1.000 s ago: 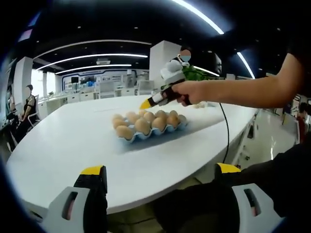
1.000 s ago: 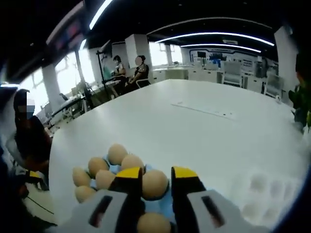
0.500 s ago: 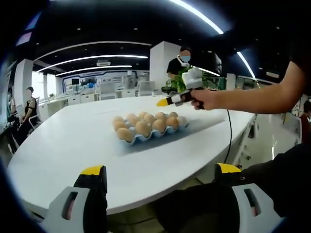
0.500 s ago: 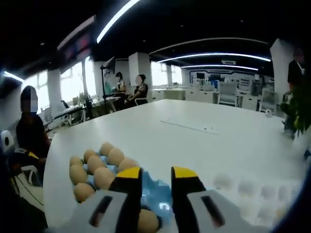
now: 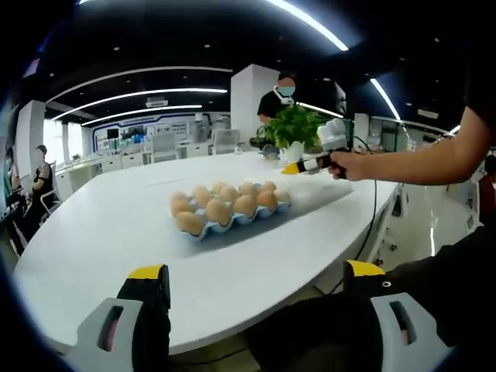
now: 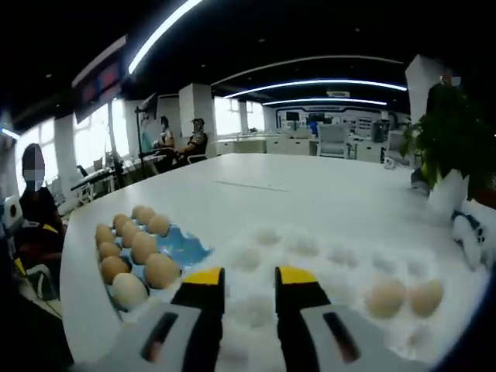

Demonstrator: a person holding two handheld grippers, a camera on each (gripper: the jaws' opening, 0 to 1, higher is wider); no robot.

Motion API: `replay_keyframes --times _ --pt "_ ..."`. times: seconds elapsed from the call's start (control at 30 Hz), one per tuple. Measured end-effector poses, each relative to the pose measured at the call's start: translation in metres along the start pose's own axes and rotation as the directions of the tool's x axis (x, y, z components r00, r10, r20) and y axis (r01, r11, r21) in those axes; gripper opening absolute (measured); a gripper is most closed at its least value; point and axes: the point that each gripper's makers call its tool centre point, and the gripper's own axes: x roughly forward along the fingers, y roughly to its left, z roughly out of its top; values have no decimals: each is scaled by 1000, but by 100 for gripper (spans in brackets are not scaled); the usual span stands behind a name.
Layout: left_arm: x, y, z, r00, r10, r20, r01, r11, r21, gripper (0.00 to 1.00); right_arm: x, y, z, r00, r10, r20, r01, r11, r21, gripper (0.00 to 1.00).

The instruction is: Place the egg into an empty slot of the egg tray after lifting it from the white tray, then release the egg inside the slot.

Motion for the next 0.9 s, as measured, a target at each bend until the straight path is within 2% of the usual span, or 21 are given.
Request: replay_keyframes --times 0.07,0.13,0.23,0.3,0.4,0.6,0.77,0.8,0.87,0.9 --pt "2 -2 -1 1000 -7 -4 7 1000 2 94 -13 -21 -5 998 -68 -1 68 998 12 25" --pt "3 -5 -2 1000 -15 -11 15 1000 2 94 -20 -33 -8 994 -106 -5 106 994 5 25" --pt "5 -6 -1 1000 -20 -11 20 1000 3 94 -30 -56 -18 984 -174 -40 175 985 13 26" --pt "7 -7 1 1000 -23 -10 23 1000 6 94 -35 -69 -20 976 -215 -40 216 976 35 28" --pt "8 -7 2 1000 -25 -10 25 1000 10 94 -38 -71 -18 977 -211 -38 213 977 32 23" --pt "9 -8 0 1000 -29 -13 29 1000 8 94 -42 -80 -15 969 -245 -31 245 969 1 22" --pt "7 -8 -4 999 -28 -23 29 1000 6 94 -44 -103 -13 947 -320 -22 319 947 -19 27" --pt "6 -8 -4 999 -27 -20 27 1000 4 94 -41 -106 -14 949 -316 -23 315 949 -18 27" --pt "5 -6 -4 999 -26 -21 26 1000 -1 94 -37 -111 -24 946 -314 -78 313 950 -23 27" --pt "5 -6 -5 999 -26 -23 26 1000 1 94 -36 -113 -23 944 -321 -71 319 947 -32 27"
